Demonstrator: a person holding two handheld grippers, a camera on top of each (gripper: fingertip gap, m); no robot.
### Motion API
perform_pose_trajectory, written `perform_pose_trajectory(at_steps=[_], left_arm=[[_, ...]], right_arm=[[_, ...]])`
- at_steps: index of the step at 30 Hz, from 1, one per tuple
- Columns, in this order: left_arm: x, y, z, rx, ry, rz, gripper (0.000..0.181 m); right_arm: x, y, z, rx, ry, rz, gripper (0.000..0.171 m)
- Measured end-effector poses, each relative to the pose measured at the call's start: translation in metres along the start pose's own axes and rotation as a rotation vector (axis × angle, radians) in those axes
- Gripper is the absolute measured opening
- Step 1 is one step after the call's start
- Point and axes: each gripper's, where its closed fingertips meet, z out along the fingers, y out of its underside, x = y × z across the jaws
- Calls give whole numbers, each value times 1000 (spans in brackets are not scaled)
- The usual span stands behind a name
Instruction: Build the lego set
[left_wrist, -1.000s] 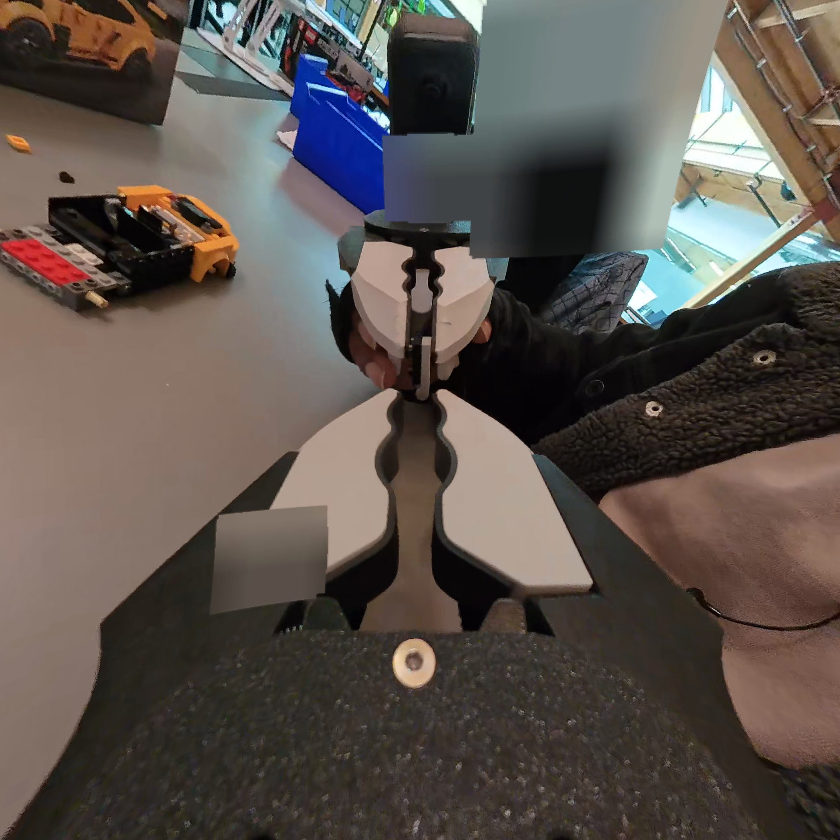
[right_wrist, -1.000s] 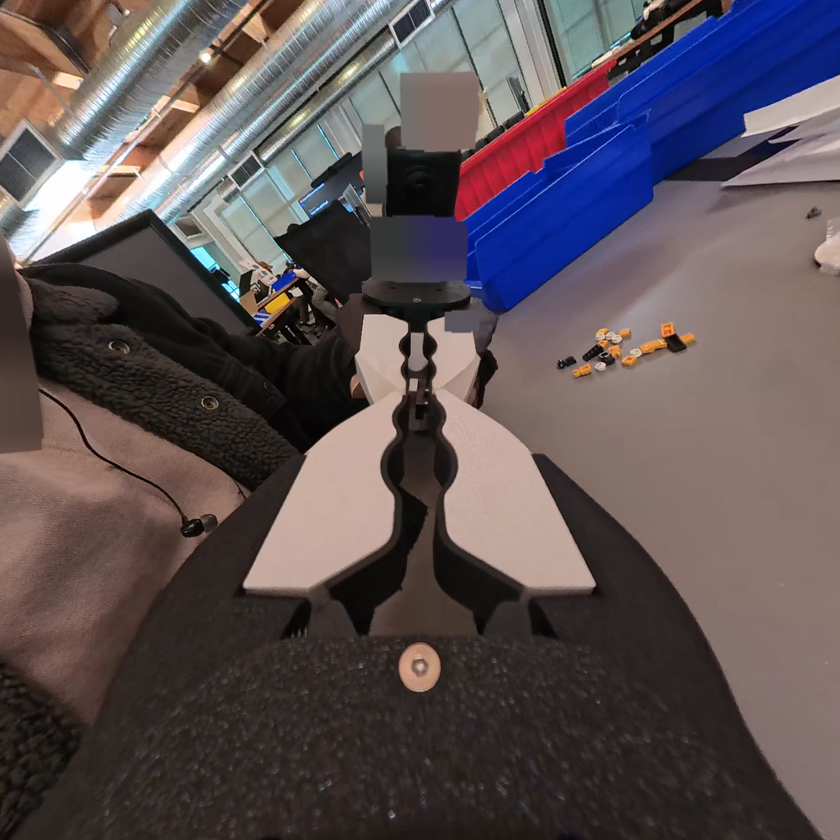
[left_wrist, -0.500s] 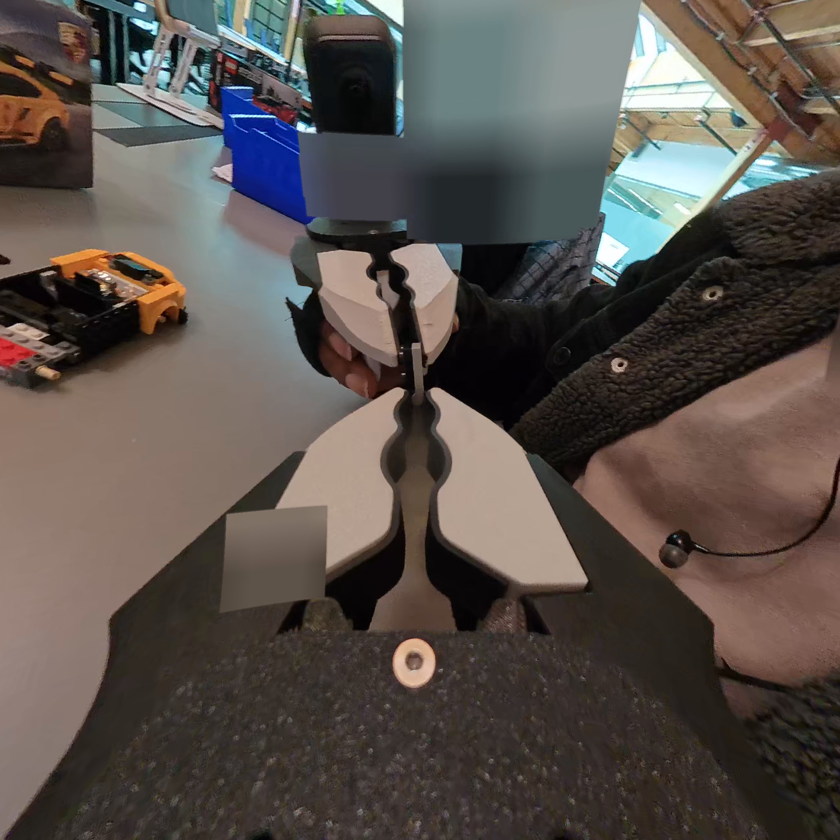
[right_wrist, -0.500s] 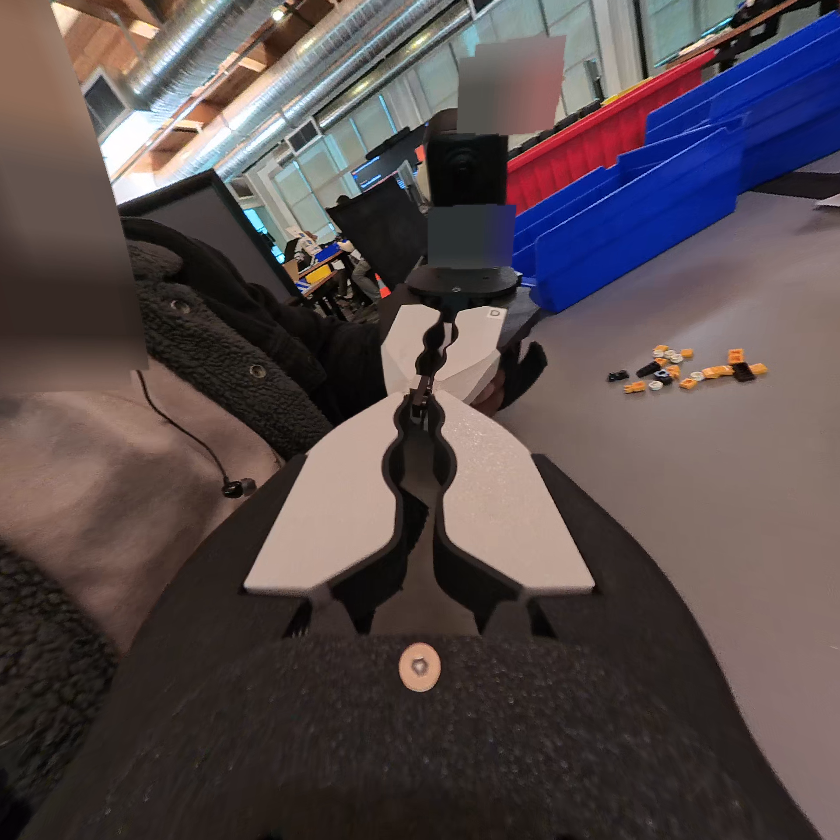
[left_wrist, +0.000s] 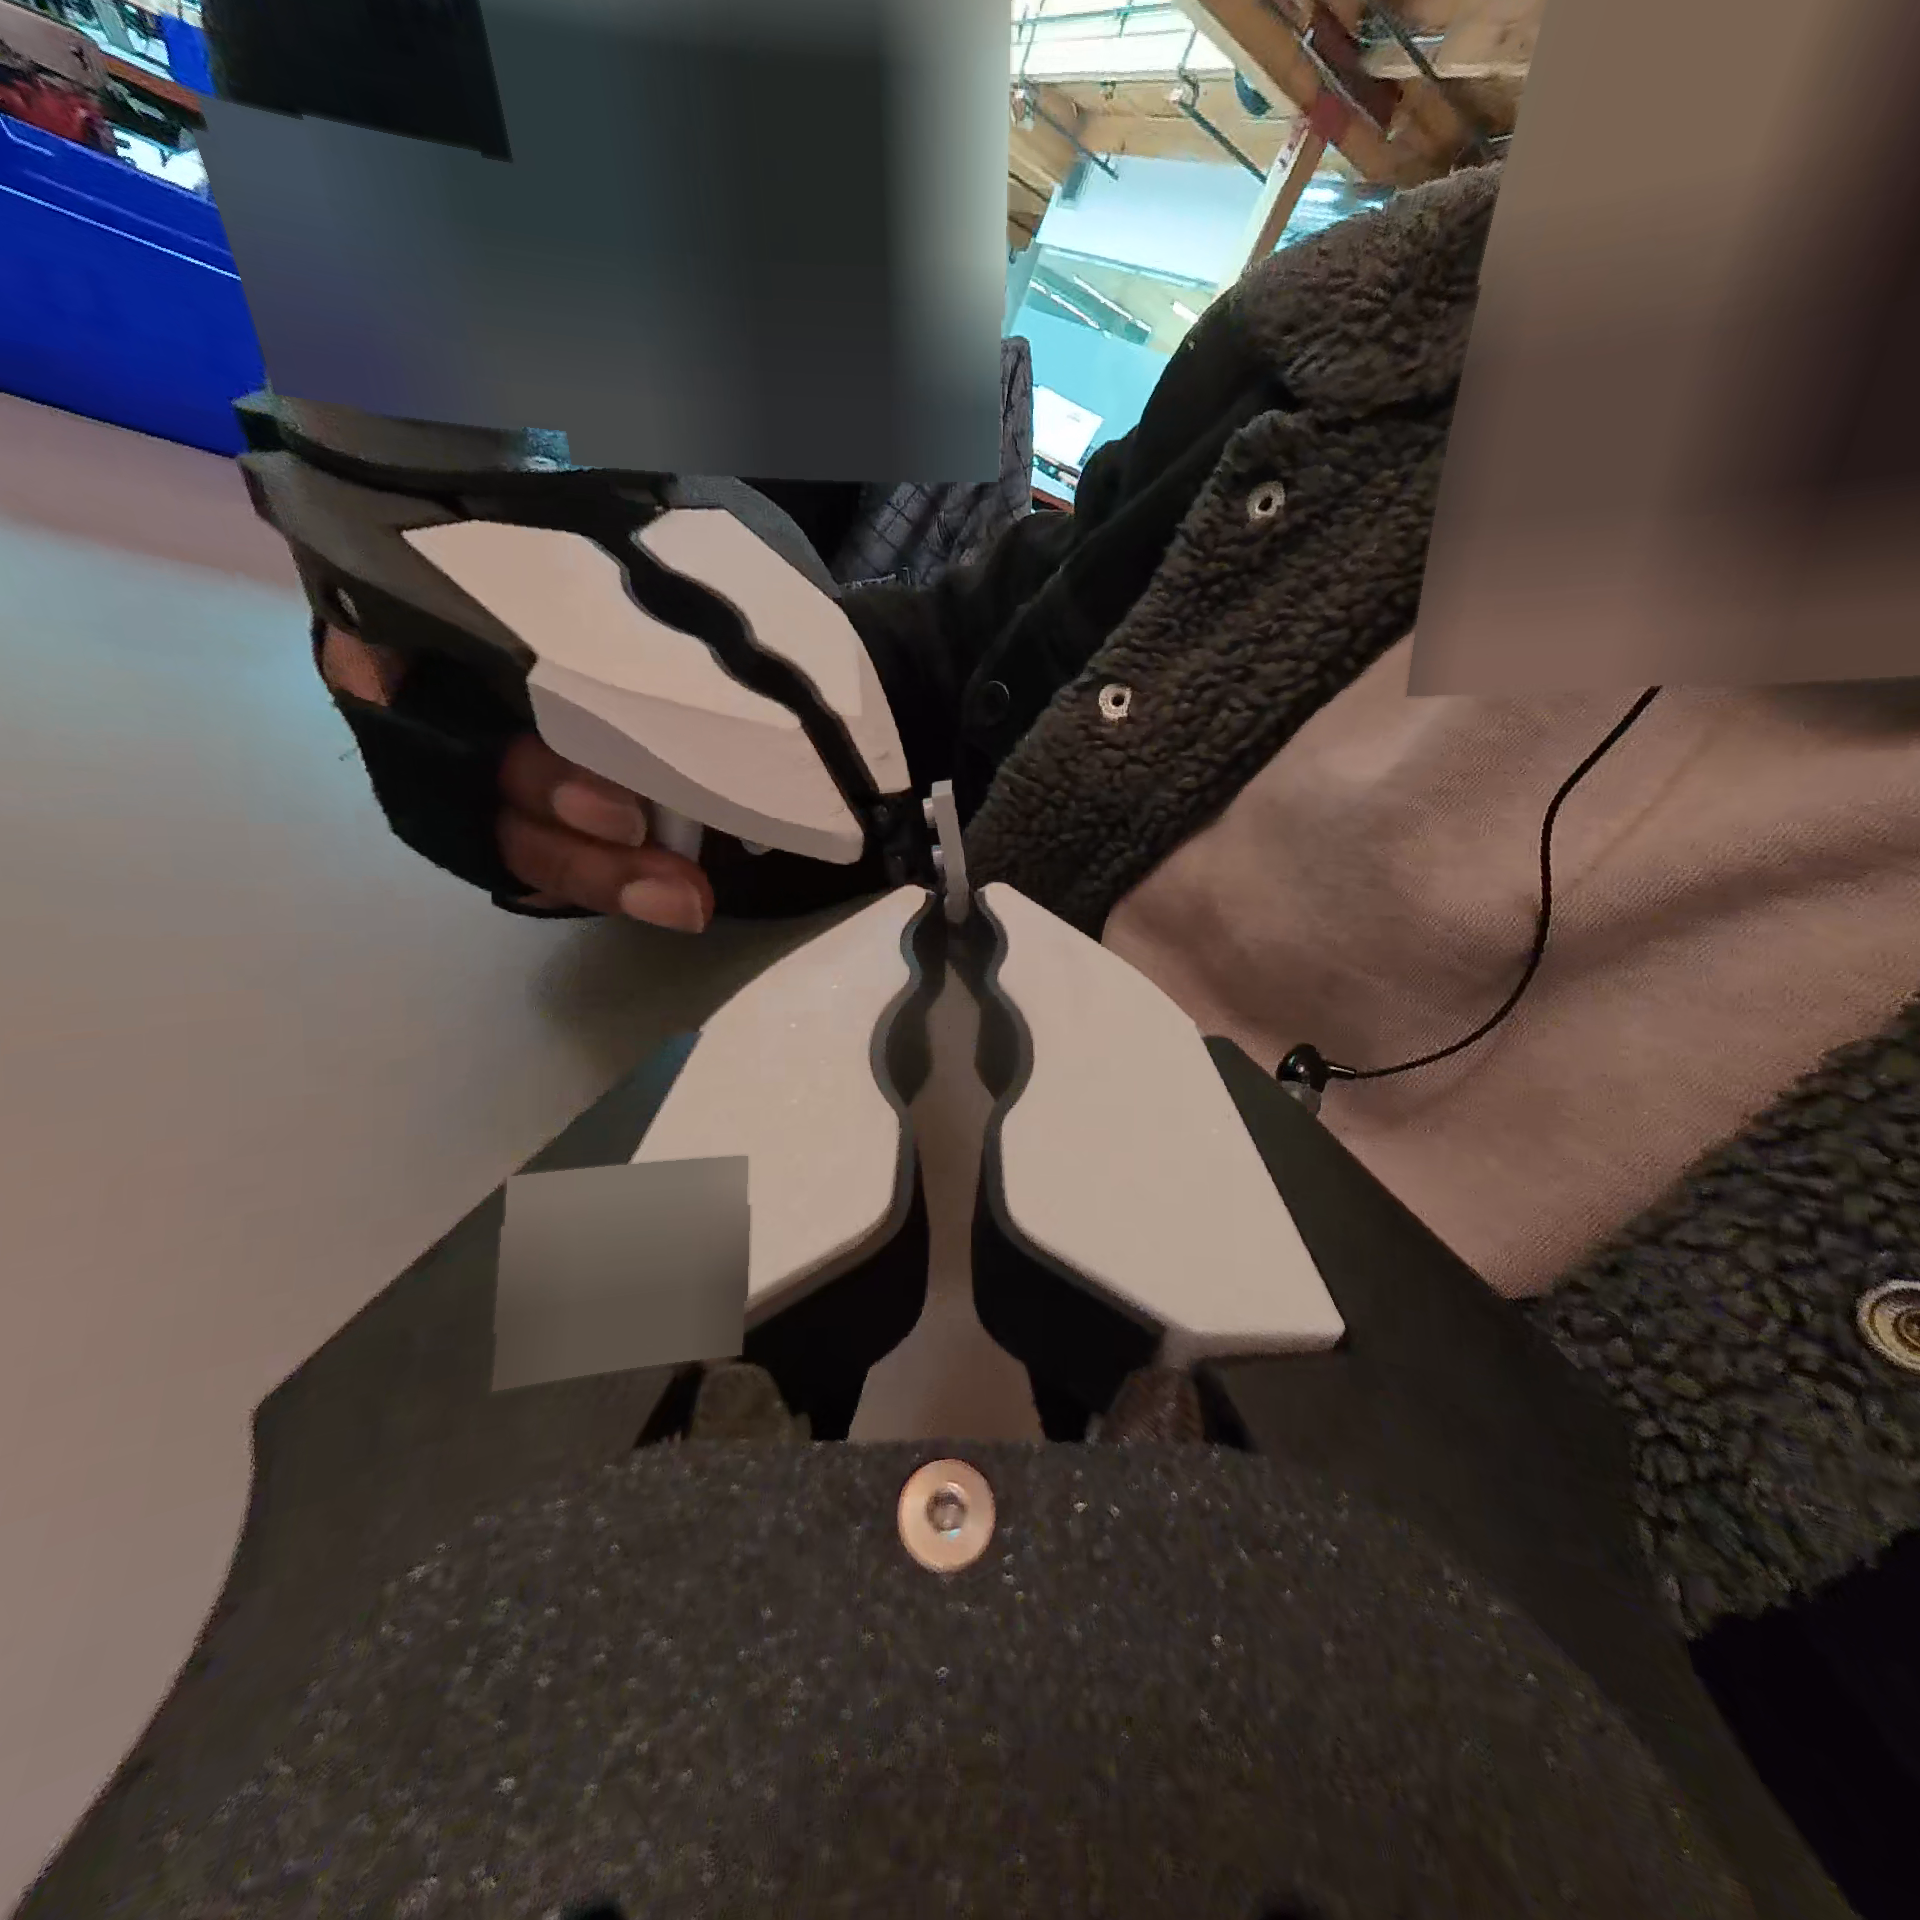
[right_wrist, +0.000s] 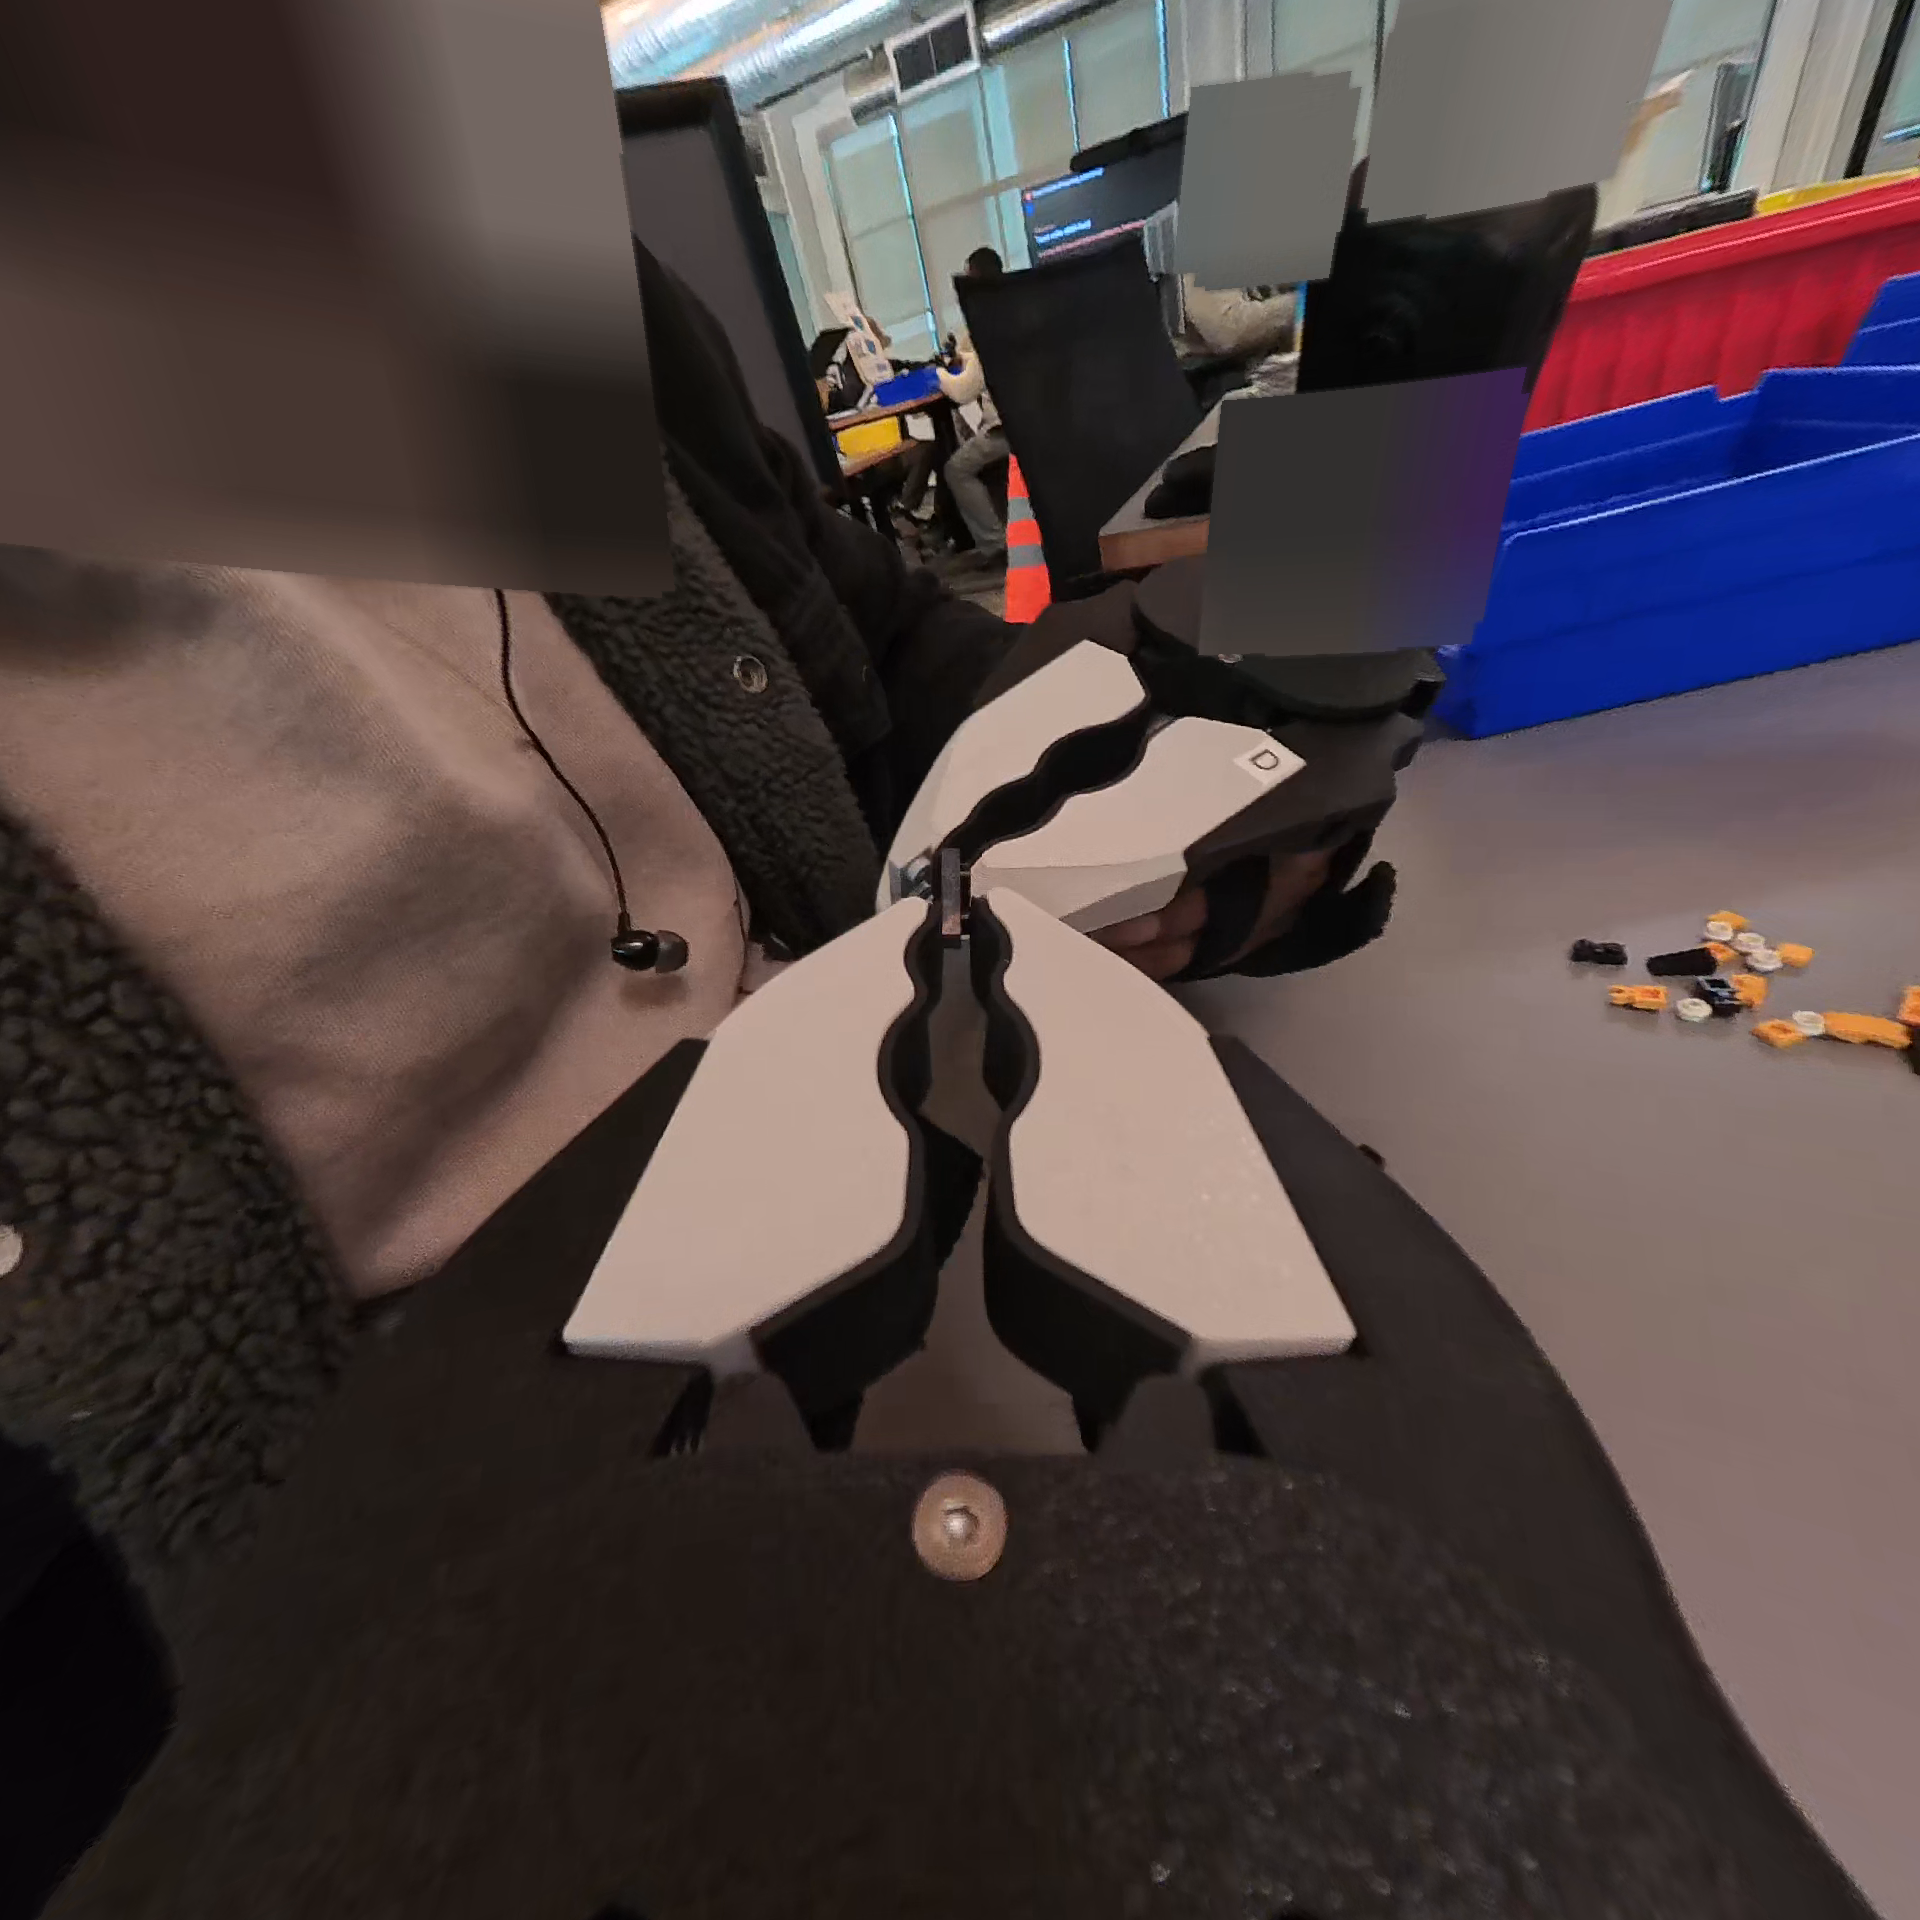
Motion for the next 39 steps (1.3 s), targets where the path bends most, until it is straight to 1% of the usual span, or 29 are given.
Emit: perform_pose_trajectory(at_steps=[4,7,9,12,15,21,26,39], left_arm=[[-2,-1,-7,16,12,-35,4],[-11,-3,-13,45,-9,-109,4],[-17,-4,-18,73,-10,-180,4],[-28,-4,-23,102,-33,-258,4],[-34,0,-24,87,-65,-278,4],[-47,17,-24,-15,-168,-279,4],[-54,26,-24,-52,-212,-302,4],[-68,47,-27,-163,-314,-336,4]], right_arm=[[20,8,-8,-64,149,-81,5],[23,6,-11,-78,201,-147,5],[24,7,-12,-91,212,-142,5],[30,12,-13,-109,228,-89,5],[37,18,-14,-128,243,-1,5],[45,25,-18,-140,247,137,5],[51,37,-19,-177,250,247,5],[56,62,-17,-286,254,389,5]])
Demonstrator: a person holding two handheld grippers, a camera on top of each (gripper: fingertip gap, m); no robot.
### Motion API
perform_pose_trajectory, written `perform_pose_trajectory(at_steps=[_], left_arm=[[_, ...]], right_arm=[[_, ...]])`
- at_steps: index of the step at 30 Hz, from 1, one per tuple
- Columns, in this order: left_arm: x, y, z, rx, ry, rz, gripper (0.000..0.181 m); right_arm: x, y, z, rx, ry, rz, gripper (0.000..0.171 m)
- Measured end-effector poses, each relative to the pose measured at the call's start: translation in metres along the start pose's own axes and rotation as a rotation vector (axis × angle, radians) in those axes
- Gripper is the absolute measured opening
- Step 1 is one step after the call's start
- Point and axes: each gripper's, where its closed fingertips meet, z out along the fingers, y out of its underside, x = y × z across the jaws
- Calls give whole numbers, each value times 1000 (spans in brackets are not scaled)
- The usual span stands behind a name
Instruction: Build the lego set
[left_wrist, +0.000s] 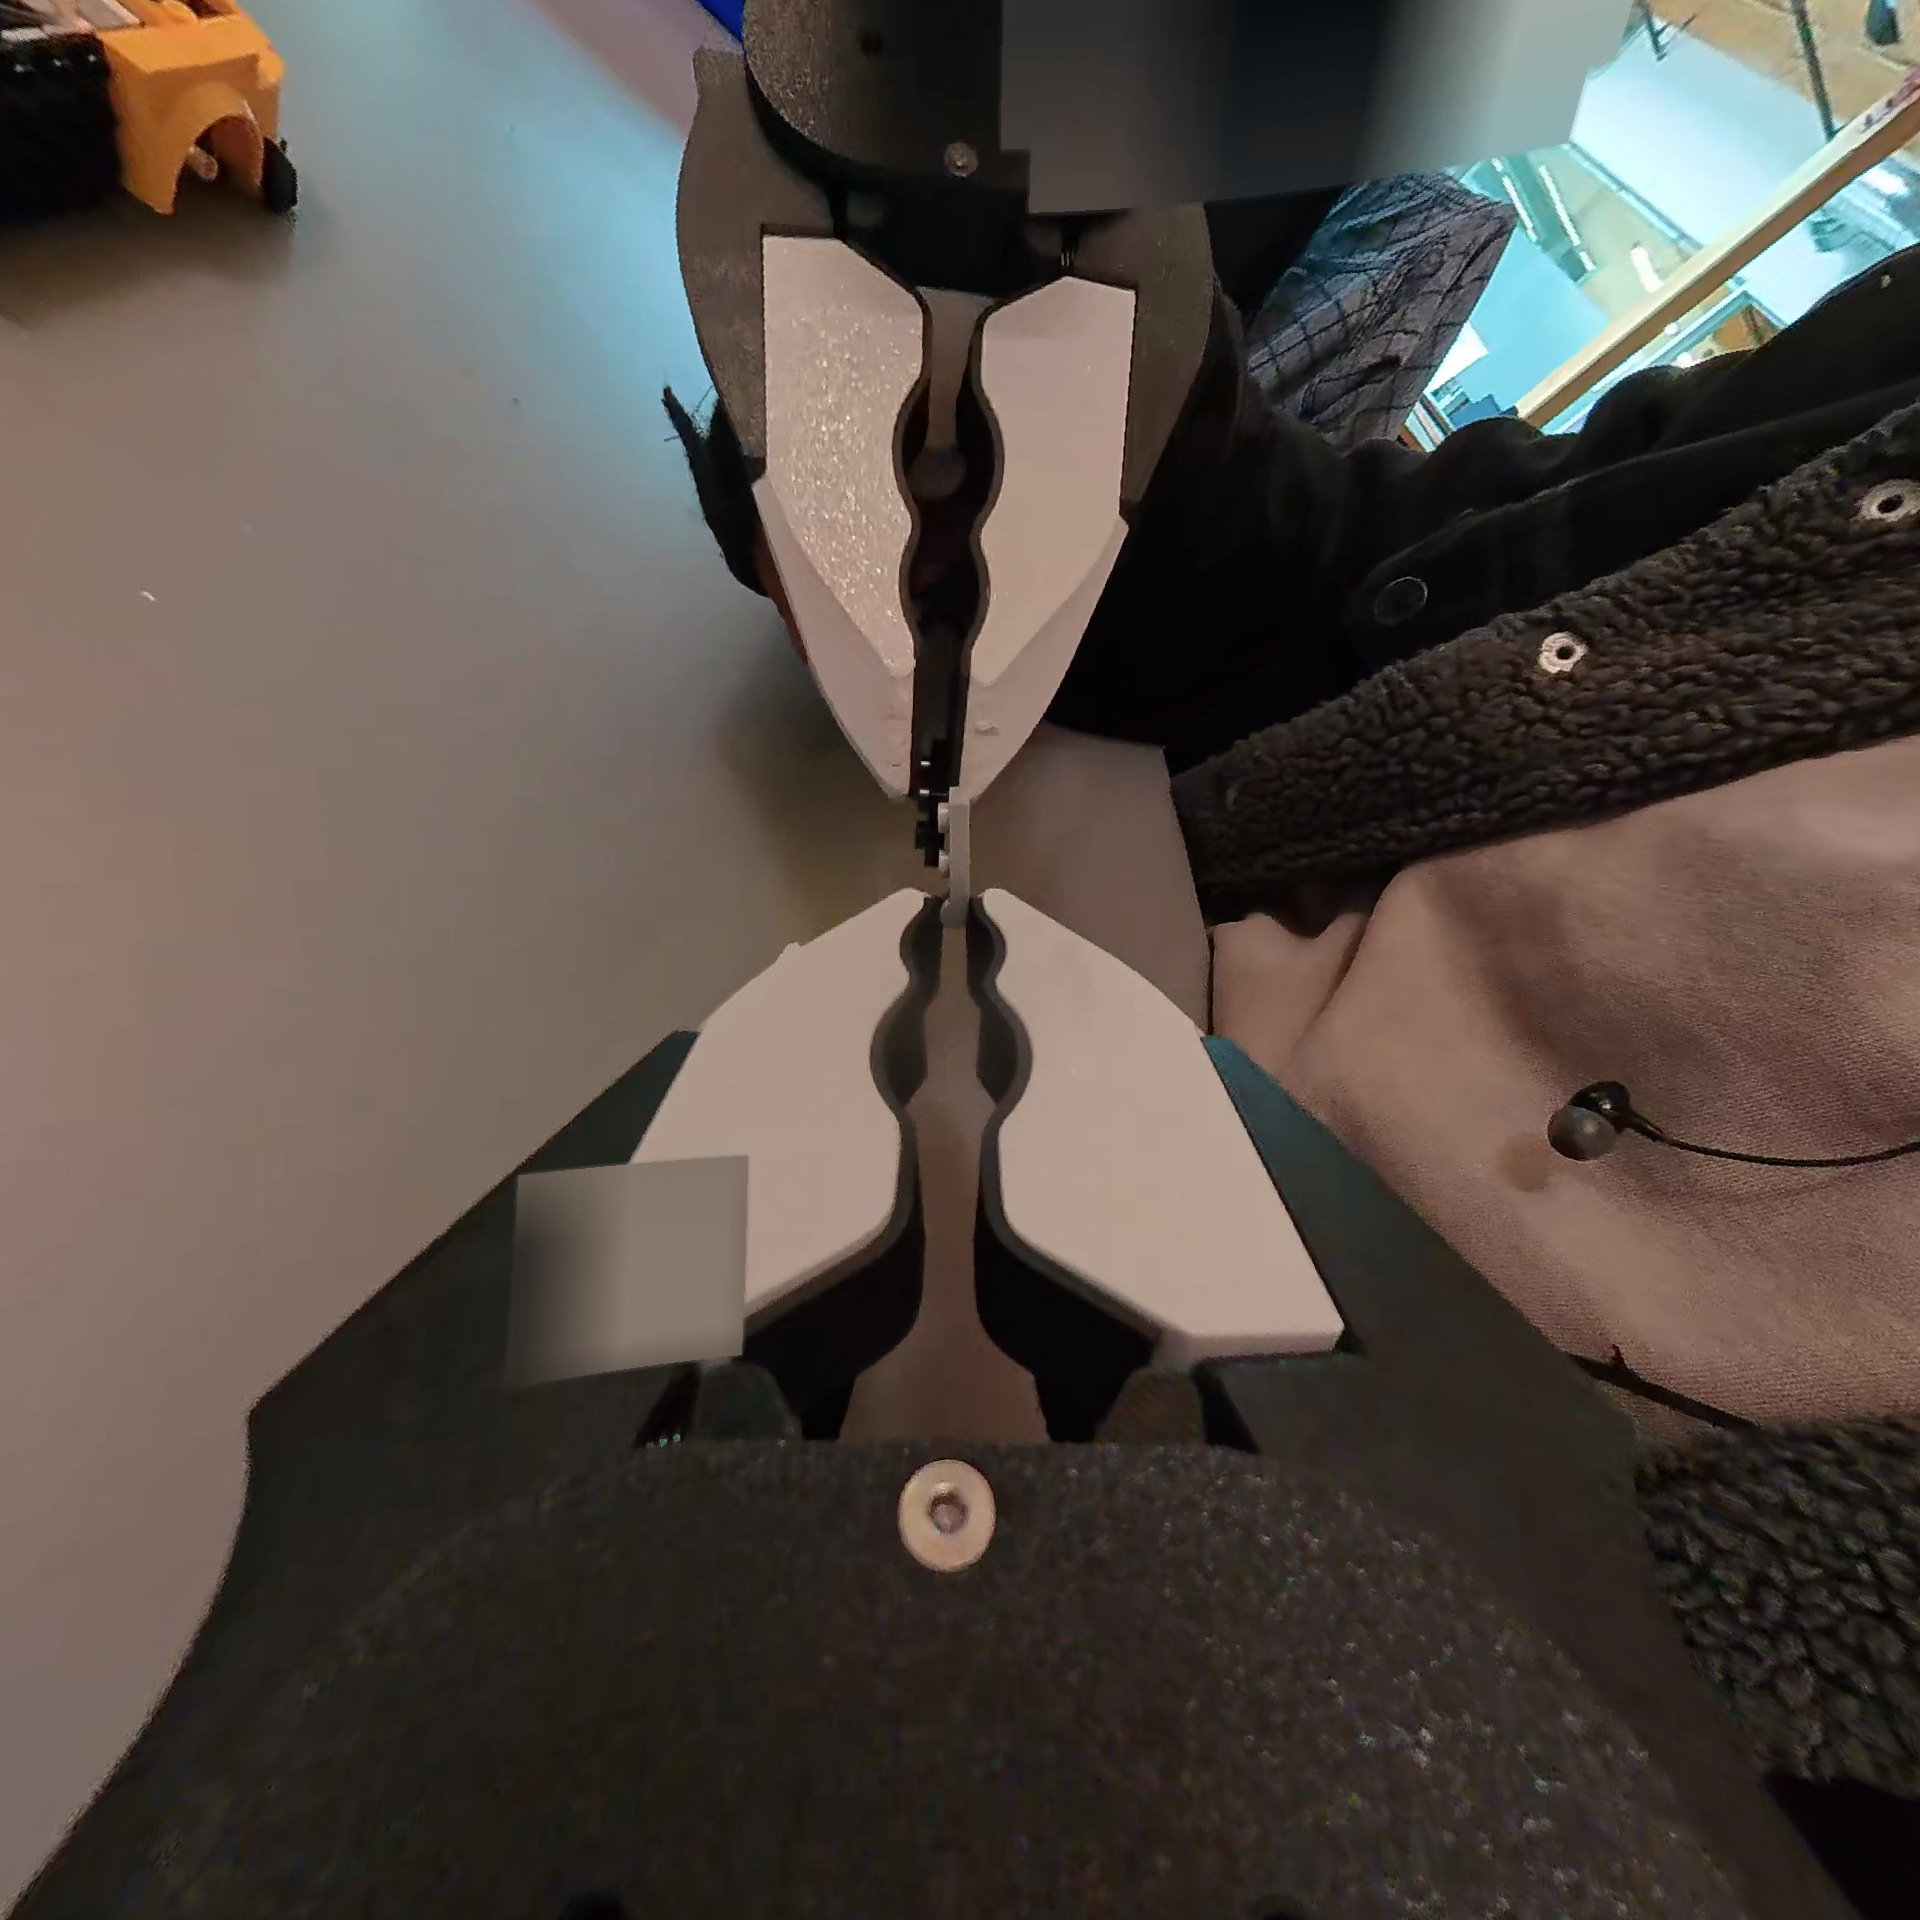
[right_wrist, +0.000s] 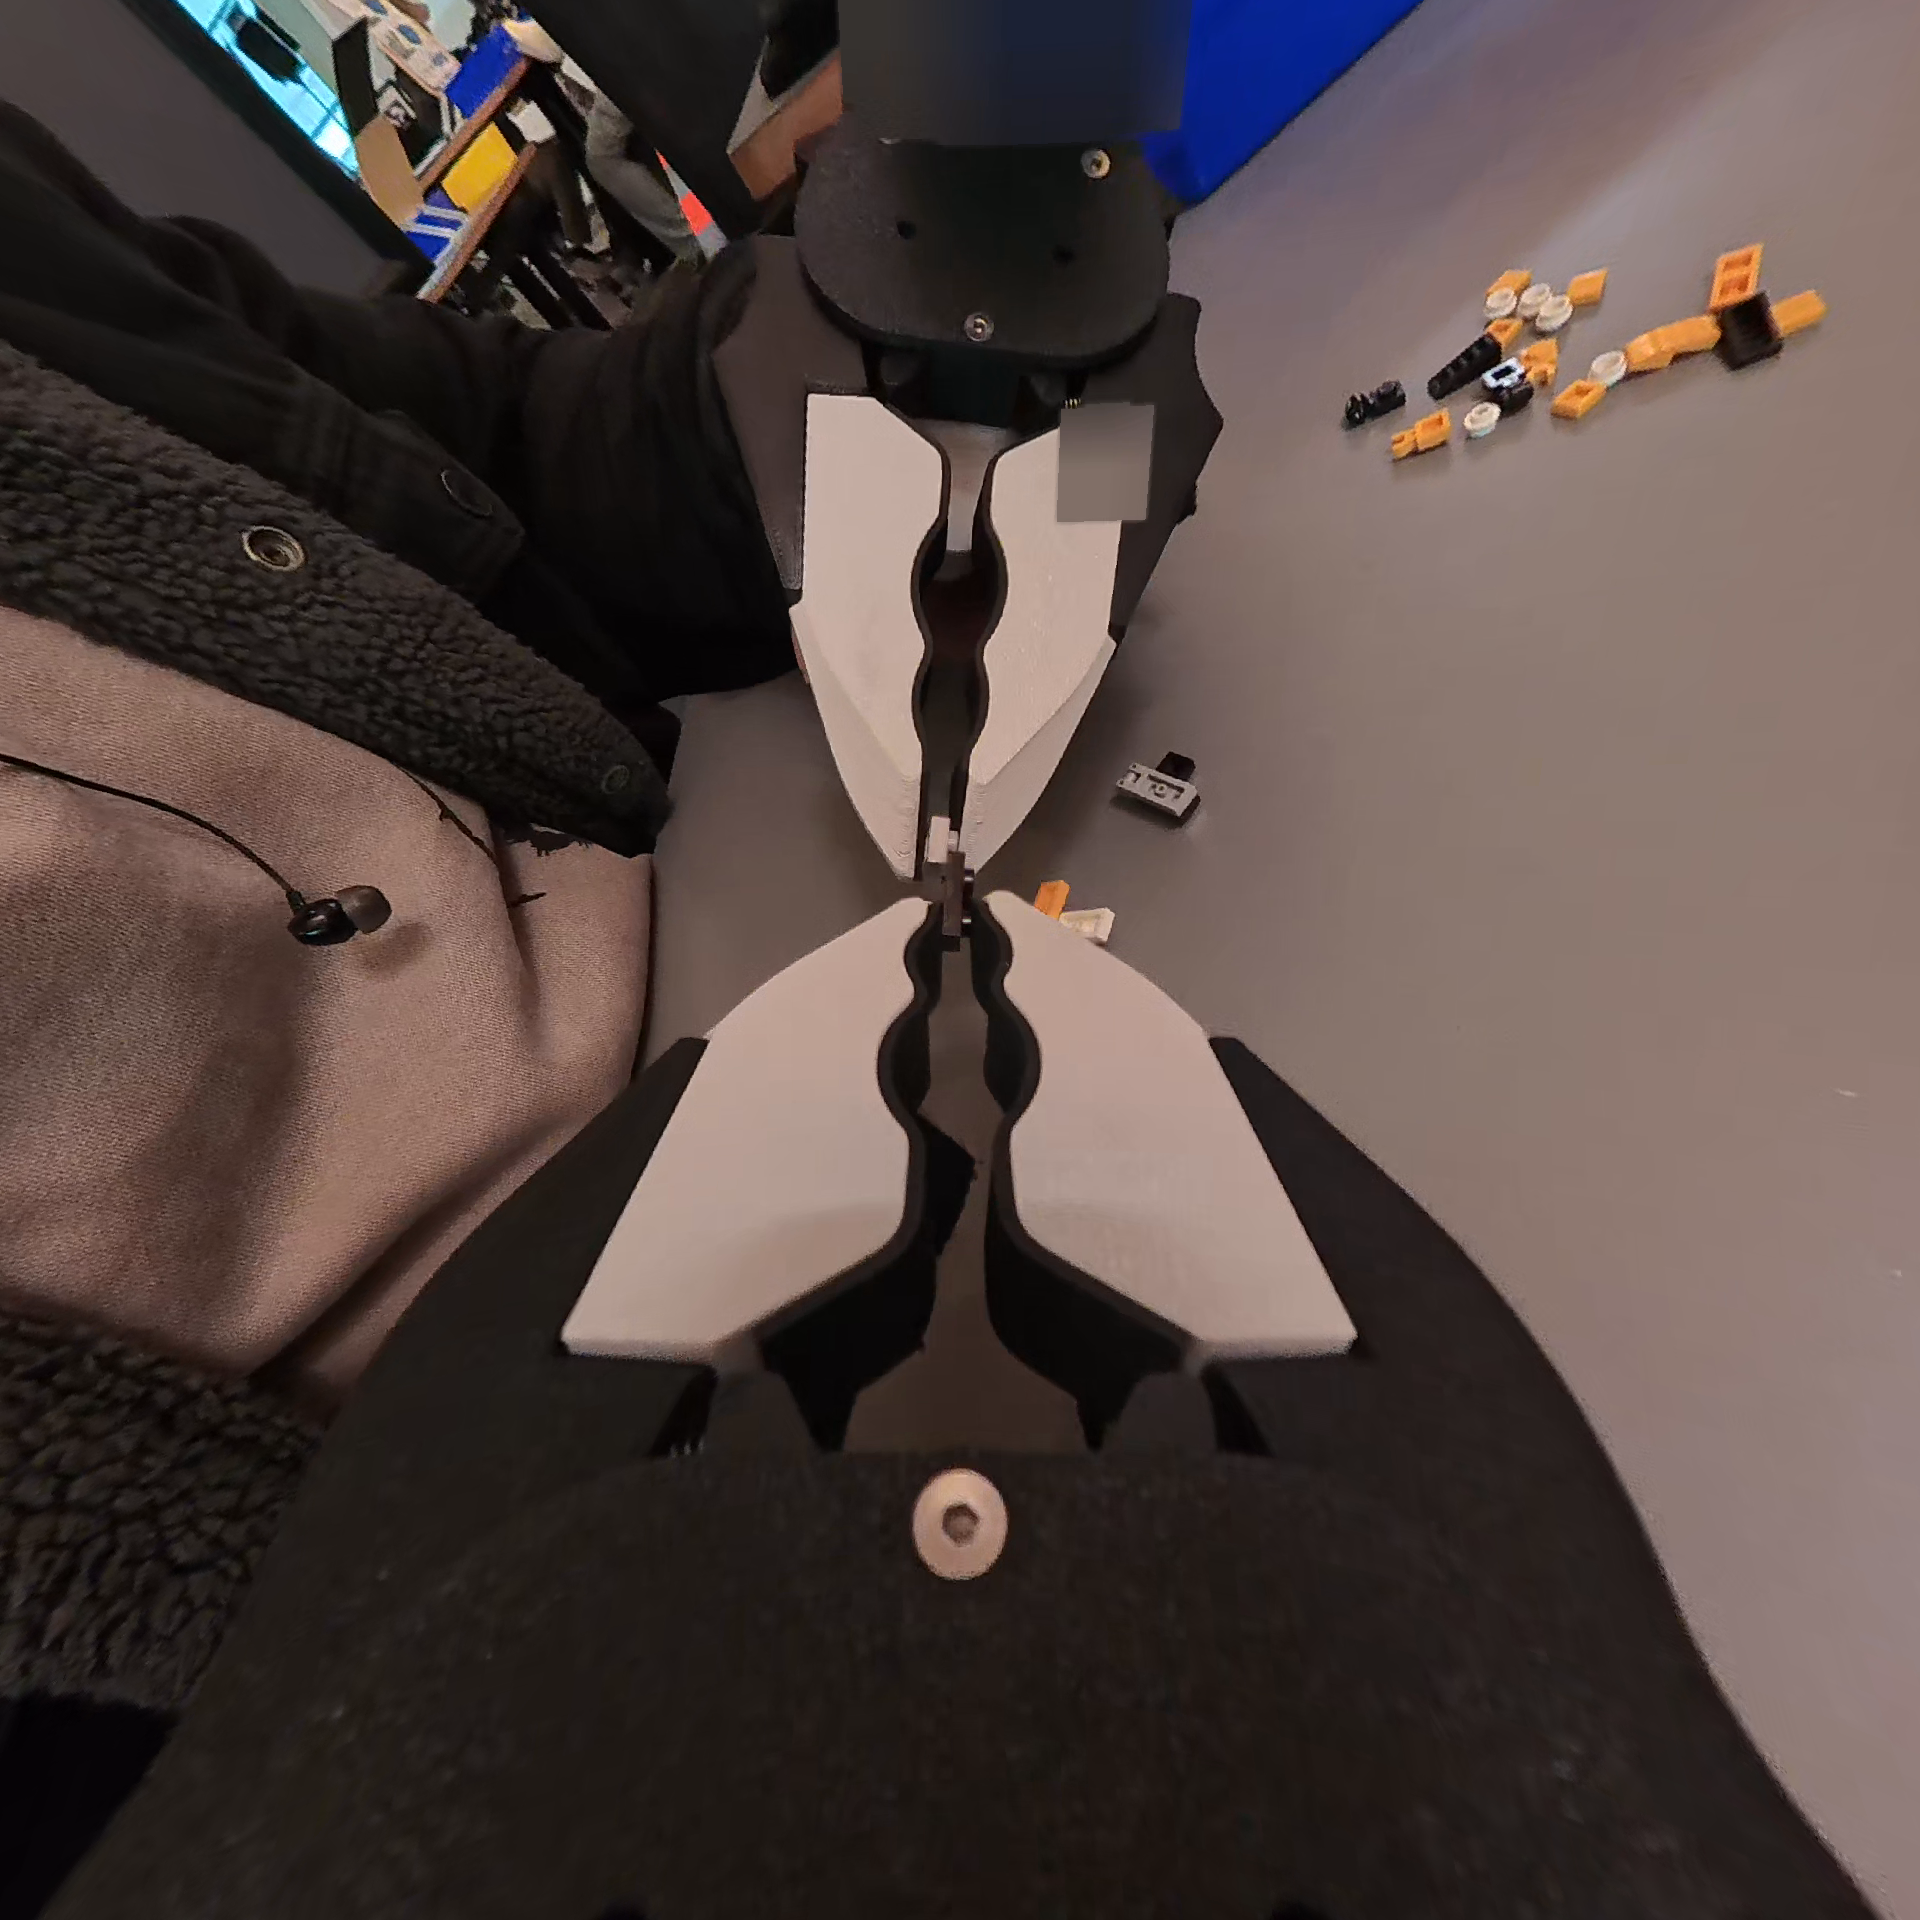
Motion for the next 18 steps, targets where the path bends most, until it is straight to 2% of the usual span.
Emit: perform_pose_trajectory(at_steps=[6,14,18], left_arm=[[-4,1,0,-7,-17,-18,4],[-7,10,5,-48,-15,-47,4],[-6,14,6,-67,-6,-56,4]], right_arm=[[7,15,-5,-155,12,36,5],[4,67,-28,-878,-144,41,5],[16,74,-17,-1049,-172,26,5]])
